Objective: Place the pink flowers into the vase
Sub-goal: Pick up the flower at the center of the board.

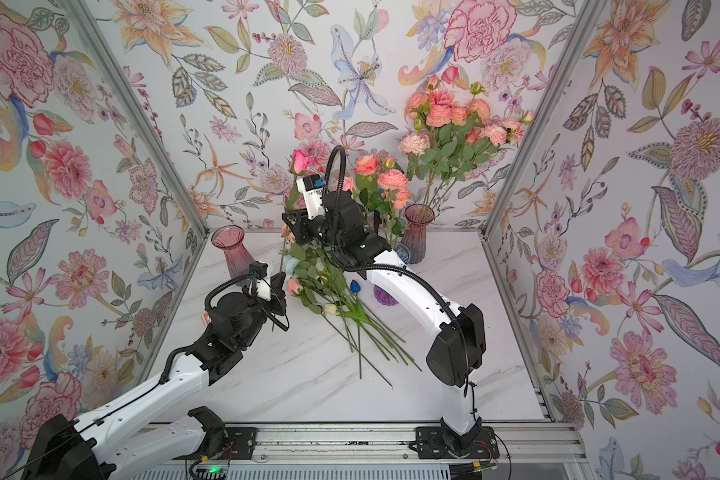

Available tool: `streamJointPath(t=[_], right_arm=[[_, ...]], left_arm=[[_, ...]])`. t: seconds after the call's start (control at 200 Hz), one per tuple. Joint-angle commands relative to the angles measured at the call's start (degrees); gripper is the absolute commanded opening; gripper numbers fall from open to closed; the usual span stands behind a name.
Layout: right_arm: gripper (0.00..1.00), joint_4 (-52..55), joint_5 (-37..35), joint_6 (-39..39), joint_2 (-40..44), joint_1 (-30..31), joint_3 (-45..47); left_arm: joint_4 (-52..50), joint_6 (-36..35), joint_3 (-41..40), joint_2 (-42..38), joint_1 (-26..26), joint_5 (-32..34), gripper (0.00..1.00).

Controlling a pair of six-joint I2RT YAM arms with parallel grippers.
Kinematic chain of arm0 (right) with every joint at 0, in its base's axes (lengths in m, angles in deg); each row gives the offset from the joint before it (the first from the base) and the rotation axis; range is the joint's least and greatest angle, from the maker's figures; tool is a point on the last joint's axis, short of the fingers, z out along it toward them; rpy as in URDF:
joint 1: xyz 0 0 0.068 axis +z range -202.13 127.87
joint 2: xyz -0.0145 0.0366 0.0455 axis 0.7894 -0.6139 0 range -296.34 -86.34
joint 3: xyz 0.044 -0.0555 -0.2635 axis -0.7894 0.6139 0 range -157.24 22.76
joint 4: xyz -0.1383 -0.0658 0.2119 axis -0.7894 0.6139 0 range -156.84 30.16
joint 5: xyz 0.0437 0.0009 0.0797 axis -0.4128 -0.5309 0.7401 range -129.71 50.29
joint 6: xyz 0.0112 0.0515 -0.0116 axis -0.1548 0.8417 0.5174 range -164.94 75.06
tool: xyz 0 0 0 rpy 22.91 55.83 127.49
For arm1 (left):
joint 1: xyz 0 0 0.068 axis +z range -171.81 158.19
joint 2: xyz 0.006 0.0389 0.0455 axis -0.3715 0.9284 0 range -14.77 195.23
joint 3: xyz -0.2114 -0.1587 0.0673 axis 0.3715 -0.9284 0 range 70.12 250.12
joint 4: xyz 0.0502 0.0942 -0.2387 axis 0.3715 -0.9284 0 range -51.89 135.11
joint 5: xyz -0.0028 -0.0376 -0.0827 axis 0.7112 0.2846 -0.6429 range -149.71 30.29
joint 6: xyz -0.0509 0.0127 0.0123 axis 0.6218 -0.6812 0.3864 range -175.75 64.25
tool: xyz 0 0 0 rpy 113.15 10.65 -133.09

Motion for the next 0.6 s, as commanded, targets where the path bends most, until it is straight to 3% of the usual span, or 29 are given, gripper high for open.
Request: streamJointPath(t=[0.0, 0.165, 0.235, 0.39, 0.435, 0.465, 0.59], right_arm=[[0.08, -0.84, 0.94, 0.11, -1.09, 0.0, -2.21], [0.03, -0.93, 0.75, 0.12, -1.3, -0.03, -2.67], [0.01, -0.93, 0.48, 0.01, -1.3, -0.05, -2.85], [0.0, -3.42, -0.43, -0.76, -1.28, 0.0, -2.31], [0.0, -4.44, -0.87, -1.23, -1.3, 0.03, -2.21], [0.0, -5.0, -1.31, -1.38, -1.45, 0.02, -2.19], [0.0, -11.51, -2.02, -1.5, -1.44, 0.06, -0.65]], left_arm=[[1.45, -1.28, -0.73, 0.35, 0.09, 0.65, 0.0], [1.07, -1.21, -0.47, 0.82, 0.08, 1.81, 0.02], [0.94, -1.16, -0.4, 0.91, 0.12, 2.77, 0.21], [0.79, -0.68, -0.64, 0.21, 0.2, 4.82, 0.82], [0.18, -0.42, -0.51, -0.14, 0.25, 5.74, 0.95], [-0.31, -0.41, -0.38, -0.39, 0.26, 6.23, 0.99], [-5.73, 2.33, 2.42, -0.89, 1.82, 9.29, 1.0]])
